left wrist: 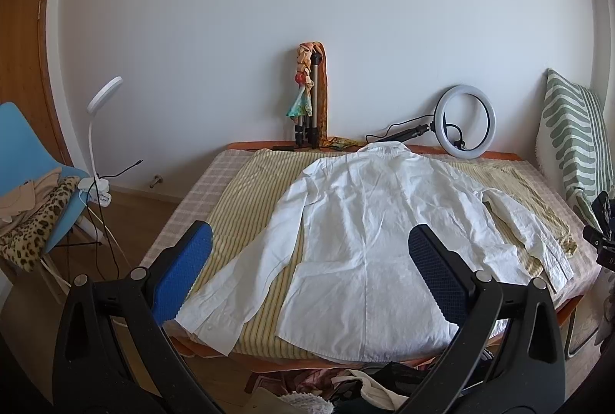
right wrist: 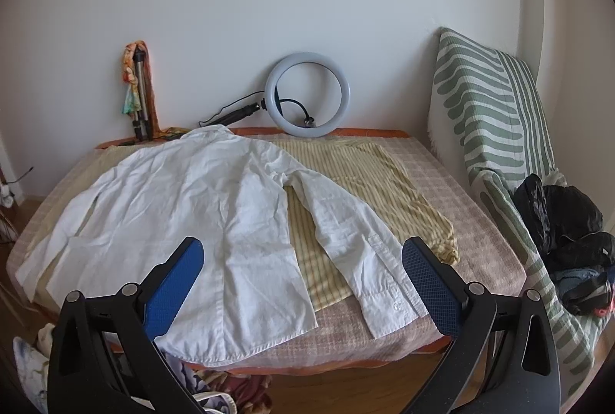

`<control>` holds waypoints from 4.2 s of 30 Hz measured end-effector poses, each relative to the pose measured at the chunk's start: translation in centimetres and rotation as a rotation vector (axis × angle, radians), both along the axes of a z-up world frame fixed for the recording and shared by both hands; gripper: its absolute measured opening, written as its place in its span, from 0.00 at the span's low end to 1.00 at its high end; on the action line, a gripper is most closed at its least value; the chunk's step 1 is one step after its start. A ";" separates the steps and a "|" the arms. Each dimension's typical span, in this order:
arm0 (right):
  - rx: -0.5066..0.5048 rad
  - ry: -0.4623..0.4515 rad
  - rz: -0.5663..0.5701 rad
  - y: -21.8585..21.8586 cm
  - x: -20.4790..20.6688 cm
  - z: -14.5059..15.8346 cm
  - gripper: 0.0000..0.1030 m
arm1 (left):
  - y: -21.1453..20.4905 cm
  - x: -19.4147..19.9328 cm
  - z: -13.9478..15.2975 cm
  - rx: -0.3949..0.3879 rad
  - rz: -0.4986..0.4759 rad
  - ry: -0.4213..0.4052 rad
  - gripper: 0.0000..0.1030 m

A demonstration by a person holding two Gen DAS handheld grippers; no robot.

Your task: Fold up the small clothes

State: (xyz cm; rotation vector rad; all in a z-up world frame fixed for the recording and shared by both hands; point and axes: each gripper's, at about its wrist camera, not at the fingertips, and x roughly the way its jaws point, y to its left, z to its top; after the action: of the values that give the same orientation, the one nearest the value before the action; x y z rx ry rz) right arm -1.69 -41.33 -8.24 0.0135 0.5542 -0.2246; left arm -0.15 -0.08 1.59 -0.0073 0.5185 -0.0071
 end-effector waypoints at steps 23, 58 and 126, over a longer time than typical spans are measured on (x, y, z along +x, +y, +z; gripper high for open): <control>-0.001 -0.012 -0.011 -0.1 -0.1 0.4 1.00 | -0.5 -0.4 0.4 -0.001 -0.005 -0.012 1.00; 0.002 -0.021 -0.015 0.1 -0.3 0.3 1.00 | -0.9 -0.1 0.4 0.004 -0.009 -0.009 1.00; 0.242 0.180 0.601 15.6 23.5 -0.8 0.92 | 18.3 13.6 -22.7 -0.169 -0.029 0.465 0.53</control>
State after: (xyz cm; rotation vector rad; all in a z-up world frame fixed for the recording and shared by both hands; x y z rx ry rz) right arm 21.76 -25.72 -9.04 0.0605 0.7370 0.4311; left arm 13.45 18.21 -21.10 -0.1696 0.9819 -0.0794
